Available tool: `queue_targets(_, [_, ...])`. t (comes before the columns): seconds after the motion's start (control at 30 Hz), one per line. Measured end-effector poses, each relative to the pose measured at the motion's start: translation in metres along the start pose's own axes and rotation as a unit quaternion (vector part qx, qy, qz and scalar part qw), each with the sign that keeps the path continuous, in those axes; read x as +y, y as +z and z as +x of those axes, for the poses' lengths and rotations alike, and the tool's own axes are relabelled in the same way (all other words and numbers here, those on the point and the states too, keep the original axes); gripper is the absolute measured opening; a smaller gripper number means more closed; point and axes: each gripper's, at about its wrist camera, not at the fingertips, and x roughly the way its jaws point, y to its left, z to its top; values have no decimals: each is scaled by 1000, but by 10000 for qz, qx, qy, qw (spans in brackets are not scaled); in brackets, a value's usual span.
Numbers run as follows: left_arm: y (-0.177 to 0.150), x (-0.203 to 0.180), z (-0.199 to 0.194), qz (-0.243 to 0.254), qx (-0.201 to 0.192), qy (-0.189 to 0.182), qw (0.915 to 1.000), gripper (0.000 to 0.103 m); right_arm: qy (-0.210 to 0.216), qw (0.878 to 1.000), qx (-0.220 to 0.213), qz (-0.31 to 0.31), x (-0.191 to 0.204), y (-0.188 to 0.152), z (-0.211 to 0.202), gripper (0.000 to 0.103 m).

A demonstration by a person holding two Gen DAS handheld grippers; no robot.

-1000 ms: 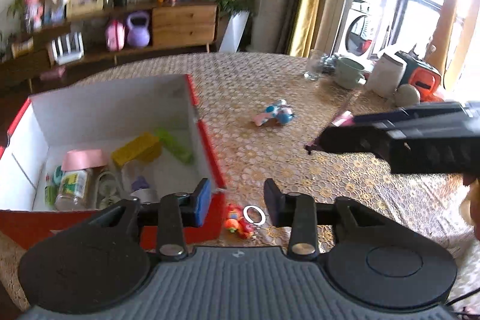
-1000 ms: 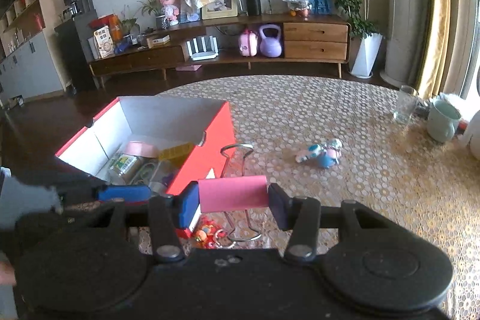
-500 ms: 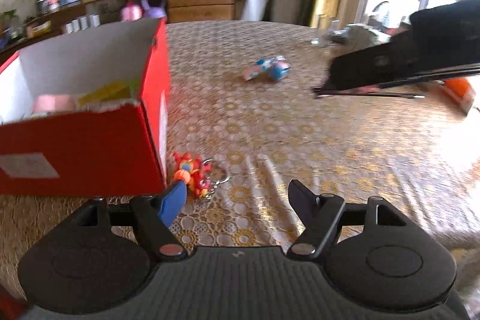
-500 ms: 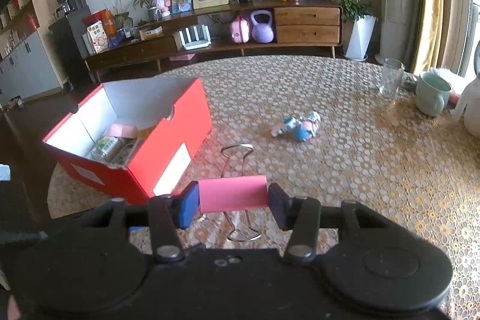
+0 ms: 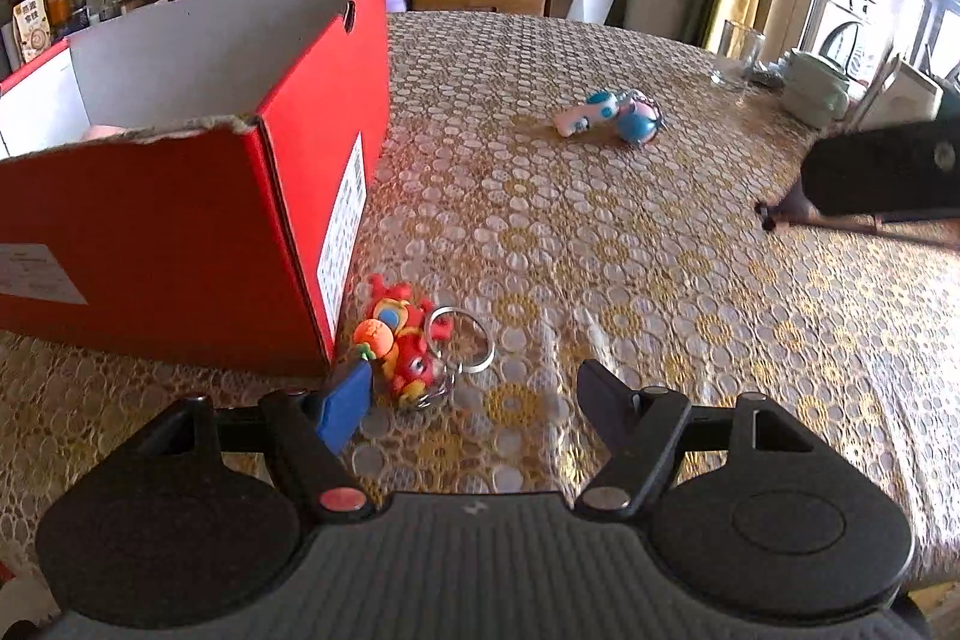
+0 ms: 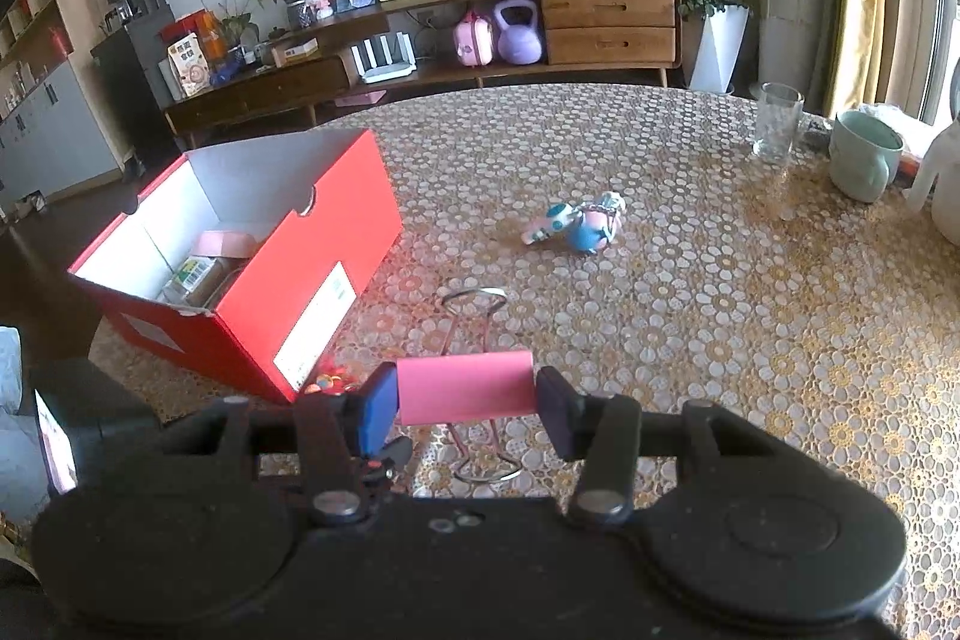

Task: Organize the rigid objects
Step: 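Lower the left gripper onto the red dragon keychain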

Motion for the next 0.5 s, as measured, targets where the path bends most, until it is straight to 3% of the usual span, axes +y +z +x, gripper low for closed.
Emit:
queue_targets(0.3, [13,-1,15,144,-86,-8,9999,73,-9,10000,63,20,-2,1,14,49])
queue_targets(0.37, [14,-4,17,250,-112,1,9996,69,-17,10000,80,24,-2,1,18,49])
queue_targets(0.5, [16,-9,19,496,-167,-85,9986,45,-25,9999,106,35,-3,1,23,49])
